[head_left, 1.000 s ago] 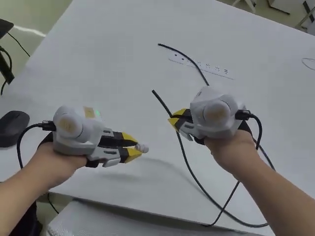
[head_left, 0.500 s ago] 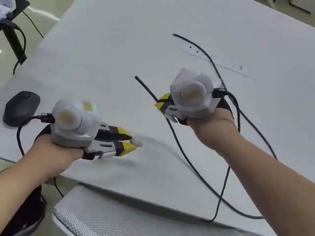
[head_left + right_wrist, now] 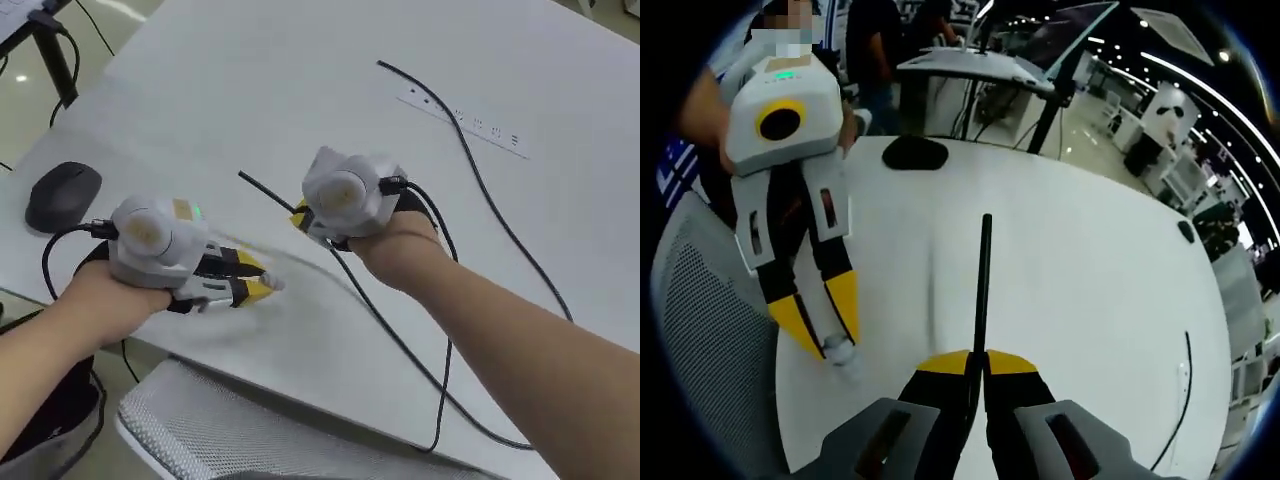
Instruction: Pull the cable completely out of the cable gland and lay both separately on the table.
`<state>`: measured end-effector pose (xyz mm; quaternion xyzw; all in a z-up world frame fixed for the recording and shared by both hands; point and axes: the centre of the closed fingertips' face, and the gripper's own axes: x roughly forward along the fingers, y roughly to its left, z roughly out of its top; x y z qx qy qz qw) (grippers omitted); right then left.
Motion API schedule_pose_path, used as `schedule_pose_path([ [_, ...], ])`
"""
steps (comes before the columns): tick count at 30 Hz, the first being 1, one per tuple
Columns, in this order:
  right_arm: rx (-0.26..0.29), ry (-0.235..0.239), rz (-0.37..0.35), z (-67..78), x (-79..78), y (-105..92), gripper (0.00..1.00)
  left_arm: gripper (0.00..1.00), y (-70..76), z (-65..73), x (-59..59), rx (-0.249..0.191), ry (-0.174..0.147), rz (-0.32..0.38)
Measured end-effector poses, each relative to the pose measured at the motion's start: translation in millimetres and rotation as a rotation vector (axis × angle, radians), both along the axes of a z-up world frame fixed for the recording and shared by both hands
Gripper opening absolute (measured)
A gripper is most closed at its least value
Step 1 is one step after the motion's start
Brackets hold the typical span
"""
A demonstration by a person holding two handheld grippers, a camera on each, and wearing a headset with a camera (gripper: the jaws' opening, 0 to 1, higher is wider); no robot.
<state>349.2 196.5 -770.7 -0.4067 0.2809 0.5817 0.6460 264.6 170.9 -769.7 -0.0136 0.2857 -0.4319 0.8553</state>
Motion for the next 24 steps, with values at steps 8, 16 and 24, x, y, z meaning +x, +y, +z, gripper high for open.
schedule_pose_path([
  [8, -0.043, 0.035, 0.075, -29.7, -19.0, 10.8, 0.0, 0.15, 4.0, -15.7, -6.2, 0.007, 0.037, 0.019],
  [16, -0.061, 0.069, 0.091, -41.6, -31.1, 14.4, 0.0, 0.15, 8.0, -25.0, -6.3, 0.014, 0.057, 0.03],
  [24, -0.052, 0.092, 0.082, -50.3, -36.0, 14.9, 0.0, 0.15, 8.3, -30.2, -6.2, 0.005, 0.074, 0.048],
])
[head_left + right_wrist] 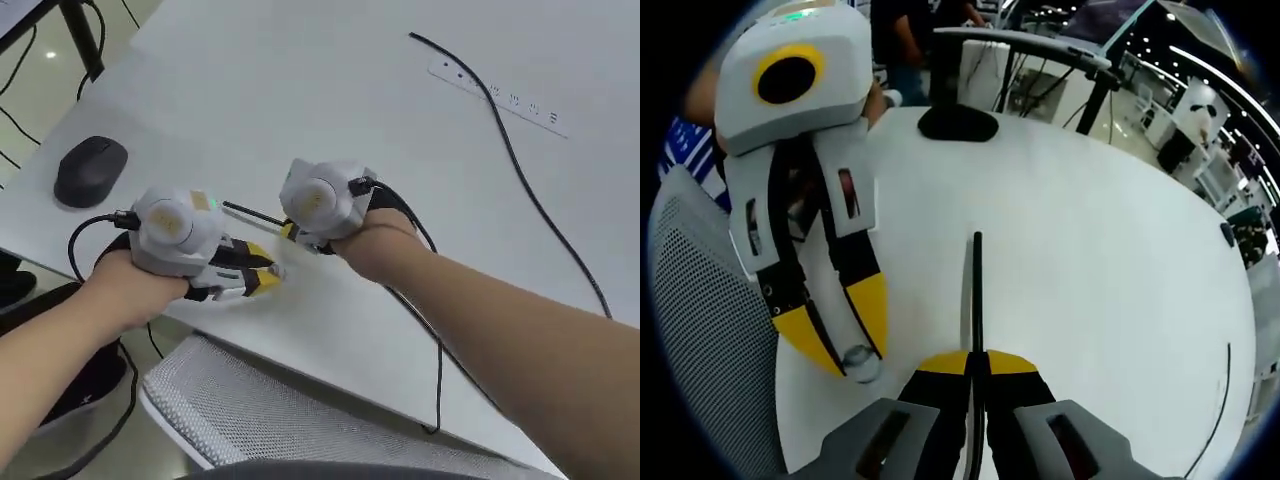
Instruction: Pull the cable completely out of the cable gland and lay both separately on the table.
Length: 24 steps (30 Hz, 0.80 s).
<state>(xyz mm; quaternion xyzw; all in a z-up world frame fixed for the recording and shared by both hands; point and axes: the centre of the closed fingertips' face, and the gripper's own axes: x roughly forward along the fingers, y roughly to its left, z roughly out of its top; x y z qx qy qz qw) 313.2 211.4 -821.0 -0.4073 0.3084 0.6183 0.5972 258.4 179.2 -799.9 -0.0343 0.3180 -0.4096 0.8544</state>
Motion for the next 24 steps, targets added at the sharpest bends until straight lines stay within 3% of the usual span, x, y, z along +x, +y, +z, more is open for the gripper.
schedule_pose_path([
  [13, -0.005, -0.014, 0.024, -5.9, -4.7, -1.7, 0.0, 0.15, 4.3, -8.7, -0.6, 0.033, 0.004, -0.003],
  [24, 0.013, 0.016, 0.001, -5.4, -3.6, -1.6, 0.0, 0.15, 4.3, -10.6, 0.4, 0.034, 0.016, 0.0],
])
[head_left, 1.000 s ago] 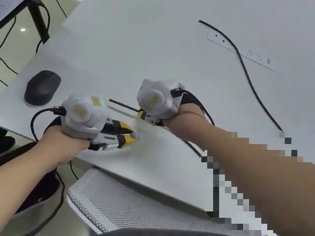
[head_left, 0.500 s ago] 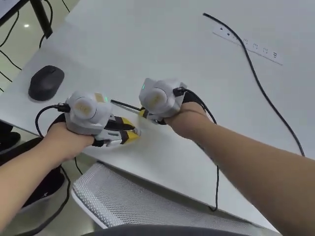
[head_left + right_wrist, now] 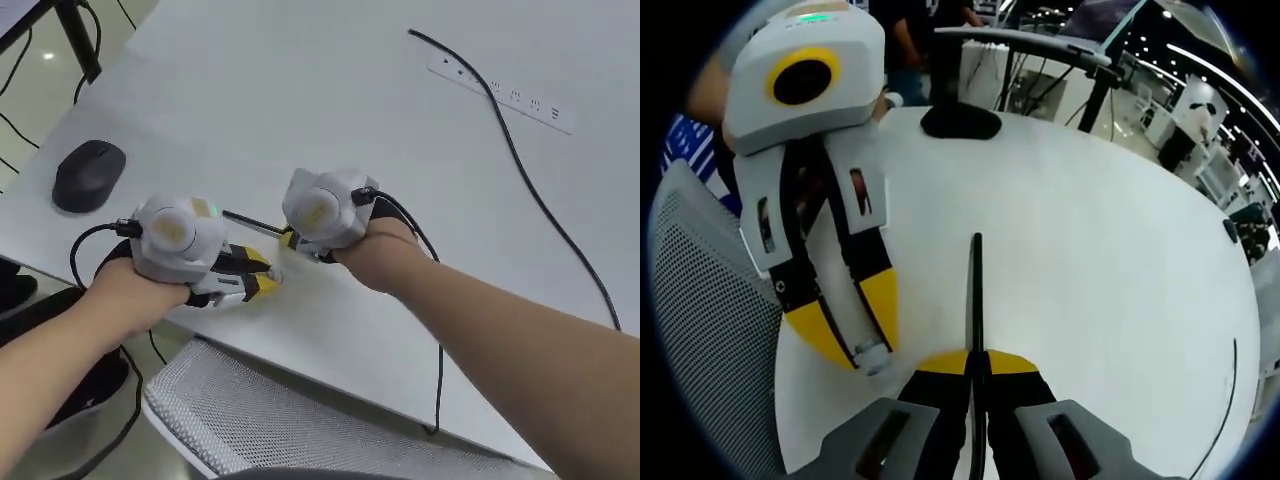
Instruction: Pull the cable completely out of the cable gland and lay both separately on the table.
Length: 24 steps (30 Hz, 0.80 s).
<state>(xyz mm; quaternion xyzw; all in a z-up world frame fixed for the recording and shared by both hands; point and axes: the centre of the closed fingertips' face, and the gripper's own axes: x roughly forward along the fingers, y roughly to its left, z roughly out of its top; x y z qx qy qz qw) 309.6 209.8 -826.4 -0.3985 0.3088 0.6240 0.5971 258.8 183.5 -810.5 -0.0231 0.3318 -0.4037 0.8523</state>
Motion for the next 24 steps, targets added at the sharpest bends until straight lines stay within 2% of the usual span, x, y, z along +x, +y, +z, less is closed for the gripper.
schedule_pose_path([
  [4, 0.001, -0.001, 0.015, 0.1, -0.2, 0.3, 0.0, 0.16, 1.3, -2.0, -1.2, 0.02, 0.004, -0.008],
  [17, 0.007, 0.008, 0.016, 0.8, 0.6, 0.2, 0.01, 0.16, 1.5, -3.5, -0.9, 0.005, 0.019, 0.012],
  [24, 0.003, -0.004, -0.002, 1.4, 3.5, -0.1, 0.07, 0.16, 1.0, -3.4, -1.0, 0.002, 0.021, 0.01],
])
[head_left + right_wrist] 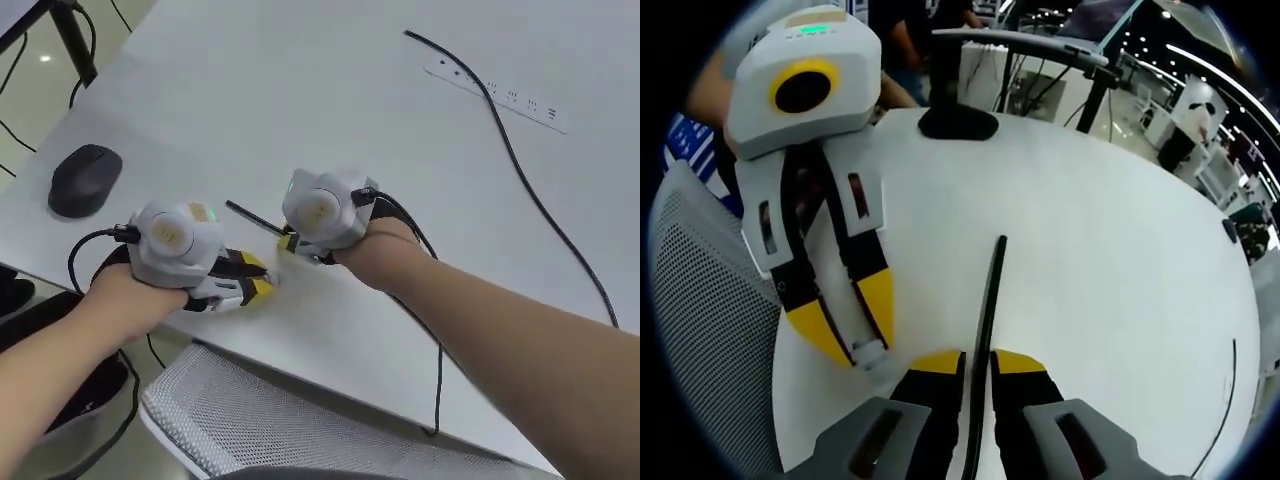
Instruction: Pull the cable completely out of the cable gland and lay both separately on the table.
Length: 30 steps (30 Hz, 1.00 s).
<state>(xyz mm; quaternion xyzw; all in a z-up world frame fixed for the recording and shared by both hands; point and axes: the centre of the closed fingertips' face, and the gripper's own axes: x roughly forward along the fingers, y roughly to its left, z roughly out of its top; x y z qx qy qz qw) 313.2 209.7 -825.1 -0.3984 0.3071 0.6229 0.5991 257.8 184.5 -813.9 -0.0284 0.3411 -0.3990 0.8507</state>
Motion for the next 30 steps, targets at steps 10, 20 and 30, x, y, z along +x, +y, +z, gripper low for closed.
schedule_pose_path([
  [10, 0.041, -0.035, -0.05, 16.5, 11.1, -4.0, 0.19, 0.18, -1.3, 3.1, -0.7, -0.005, 0.006, 0.007],
  [20, 0.116, -0.02, -0.171, 42.6, 18.8, -31.8, 0.29, 0.23, 0.0, 10.4, -3.6, -0.012, 0.003, 0.031],
  [30, 0.19, -0.09, -0.272, 77.1, 14.4, -74.9, 0.33, 0.32, -2.0, 20.3, -9.2, -0.016, -0.013, 0.029],
])
